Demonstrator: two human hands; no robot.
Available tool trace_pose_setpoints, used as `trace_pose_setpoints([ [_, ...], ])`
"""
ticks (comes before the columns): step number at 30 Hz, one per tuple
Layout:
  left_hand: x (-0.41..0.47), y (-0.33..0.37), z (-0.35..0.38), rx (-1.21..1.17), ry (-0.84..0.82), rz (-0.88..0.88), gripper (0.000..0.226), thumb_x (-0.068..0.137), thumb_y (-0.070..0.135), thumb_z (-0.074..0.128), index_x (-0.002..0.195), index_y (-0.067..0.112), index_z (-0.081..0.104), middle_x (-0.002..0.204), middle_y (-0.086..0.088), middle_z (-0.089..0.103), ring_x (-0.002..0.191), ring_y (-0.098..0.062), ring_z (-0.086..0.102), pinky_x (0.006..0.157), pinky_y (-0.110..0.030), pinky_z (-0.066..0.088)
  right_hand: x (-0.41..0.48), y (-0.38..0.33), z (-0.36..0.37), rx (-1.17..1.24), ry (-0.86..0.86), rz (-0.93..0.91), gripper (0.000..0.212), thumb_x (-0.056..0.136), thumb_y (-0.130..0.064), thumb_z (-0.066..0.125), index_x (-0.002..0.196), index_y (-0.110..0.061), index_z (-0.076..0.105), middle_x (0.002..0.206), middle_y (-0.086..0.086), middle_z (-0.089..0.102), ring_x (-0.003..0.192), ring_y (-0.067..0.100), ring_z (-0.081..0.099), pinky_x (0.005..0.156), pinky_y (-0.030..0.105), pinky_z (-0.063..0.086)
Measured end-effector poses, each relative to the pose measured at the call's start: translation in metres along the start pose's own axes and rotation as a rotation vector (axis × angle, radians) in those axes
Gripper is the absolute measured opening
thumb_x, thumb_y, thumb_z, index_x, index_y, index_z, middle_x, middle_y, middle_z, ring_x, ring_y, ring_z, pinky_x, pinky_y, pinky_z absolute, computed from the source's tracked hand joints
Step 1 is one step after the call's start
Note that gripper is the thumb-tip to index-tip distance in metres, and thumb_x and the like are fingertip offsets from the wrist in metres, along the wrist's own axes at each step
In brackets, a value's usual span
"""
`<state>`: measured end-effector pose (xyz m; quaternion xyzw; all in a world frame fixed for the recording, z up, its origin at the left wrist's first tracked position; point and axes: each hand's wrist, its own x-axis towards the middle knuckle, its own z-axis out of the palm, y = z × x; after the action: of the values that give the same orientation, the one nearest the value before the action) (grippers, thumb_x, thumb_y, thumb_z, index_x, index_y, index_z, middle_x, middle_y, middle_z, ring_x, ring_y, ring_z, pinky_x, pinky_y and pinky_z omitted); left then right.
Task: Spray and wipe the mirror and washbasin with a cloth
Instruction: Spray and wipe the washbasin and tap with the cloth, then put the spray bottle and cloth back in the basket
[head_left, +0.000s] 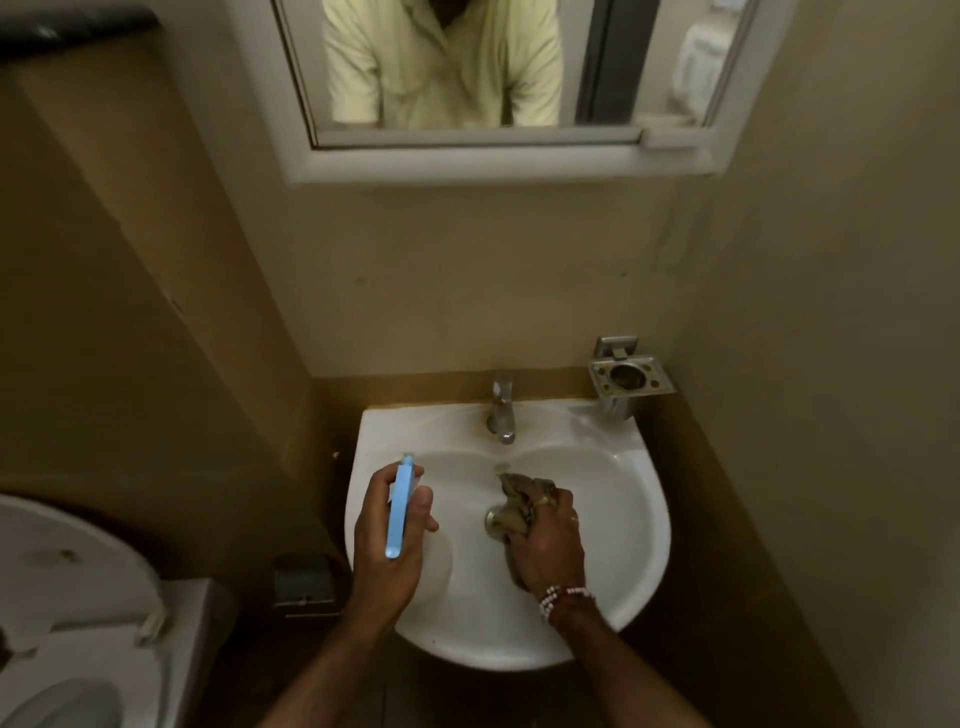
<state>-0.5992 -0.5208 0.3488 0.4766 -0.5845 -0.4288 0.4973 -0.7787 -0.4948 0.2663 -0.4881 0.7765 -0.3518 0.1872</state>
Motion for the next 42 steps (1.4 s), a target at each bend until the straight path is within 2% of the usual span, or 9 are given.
trace_pose_setpoints([
  [7,-0.001,0.061,0.007,0.009,-0.015,0.145,0.018,0.092,0.043,0.053,0.109,0.041,0.052,0.094,0.008,0.062,0.07,-0.01,0.064,0.068,-0.02,0.056,0.005,-0.047,-0.074,-0.087,0.044,-0.086,0.052,0.079,-0.023,0.06,0.129,-0.036,0.053,0.13,0.003,0.04,0.111,0.03,0.051,0.092,0.042,0.05],
  [13,-0.018,0.097,-0.009,-0.021,0.021,0.125,0.035,0.089,0.051,0.053,0.116,0.028,0.054,0.097,-0.003,0.061,0.069,-0.011,0.063,0.068,-0.024,0.056,0.004,-0.072,-0.098,-0.179,0.019,-0.155,0.053,0.076,-0.025,0.062,0.129,-0.027,0.054,0.135,0.009,0.038,0.116,0.037,0.047,0.09,0.044,0.05],
  [18,-0.044,0.096,-0.04,-0.077,0.109,0.097,0.056,0.082,0.068,0.056,0.12,0.026,0.053,0.098,0.002,0.06,0.069,-0.013,0.063,0.071,-0.033,0.058,-0.021,-0.097,-0.086,-0.191,-0.01,-0.288,0.05,0.079,-0.026,0.062,0.127,-0.036,0.054,0.132,0.007,0.04,0.112,0.036,0.048,0.084,0.043,0.052],
  [21,-0.061,0.091,-0.07,-0.086,0.176,0.073,0.069,0.075,0.075,0.058,0.123,0.025,0.052,0.103,-0.003,0.06,0.071,-0.011,0.062,0.07,-0.029,0.059,-0.041,-0.121,-0.065,-0.164,-0.038,-0.386,0.051,0.077,-0.025,0.064,0.125,-0.039,0.055,0.134,0.007,0.039,0.111,0.035,0.051,0.084,0.041,0.053],
  [27,-0.104,0.077,-0.158,-0.023,0.364,0.073,0.045,0.086,0.044,0.061,0.122,0.019,0.051,0.111,-0.009,0.058,0.077,-0.014,0.063,0.065,-0.018,0.054,-0.094,-0.182,0.001,-0.199,-0.174,-0.543,0.051,0.081,-0.03,0.063,0.129,-0.038,0.052,0.127,0.006,0.04,0.111,0.033,0.048,0.077,0.041,0.052],
  [31,-0.146,0.063,-0.232,0.039,0.496,0.047,0.047,0.085,0.044,0.061,0.124,0.02,0.049,0.113,-0.005,0.06,0.081,-0.015,0.065,0.067,-0.017,0.055,-0.149,-0.227,0.055,-0.239,-0.309,-0.64,0.055,0.083,-0.038,0.066,0.136,-0.035,0.049,0.135,0.008,0.036,0.118,0.032,0.043,0.087,0.044,0.053],
  [35,-0.196,0.054,-0.303,0.064,0.609,0.023,0.052,0.085,0.042,0.062,0.127,0.015,0.048,0.115,-0.007,0.061,0.087,-0.017,0.065,0.068,-0.014,0.054,-0.213,-0.264,0.103,-0.205,-0.398,-0.769,0.054,0.082,-0.03,0.065,0.134,-0.031,0.05,0.131,0.01,0.038,0.112,0.034,0.045,0.084,0.047,0.053],
  [39,-0.262,0.042,-0.382,0.117,0.728,-0.015,0.052,0.087,0.036,0.061,0.129,0.009,0.047,0.103,0.012,0.059,0.07,-0.005,0.065,0.064,-0.011,0.053,-0.296,-0.305,0.159,-0.203,-0.482,-0.87,0.054,0.083,-0.031,0.067,0.134,-0.029,0.05,0.13,0.01,0.039,0.11,0.034,0.046,0.082,0.046,0.055],
  [42,-0.309,0.031,-0.436,0.161,0.806,-0.059,0.049,0.091,0.03,0.061,0.131,0.005,0.046,0.109,0.003,0.059,0.07,-0.008,0.064,0.064,-0.011,0.053,-0.356,-0.329,0.199,-0.194,-0.539,-0.928,0.055,0.083,-0.031,0.067,0.134,-0.027,0.05,0.131,0.012,0.041,0.108,0.035,0.049,0.084,0.048,0.055],
])
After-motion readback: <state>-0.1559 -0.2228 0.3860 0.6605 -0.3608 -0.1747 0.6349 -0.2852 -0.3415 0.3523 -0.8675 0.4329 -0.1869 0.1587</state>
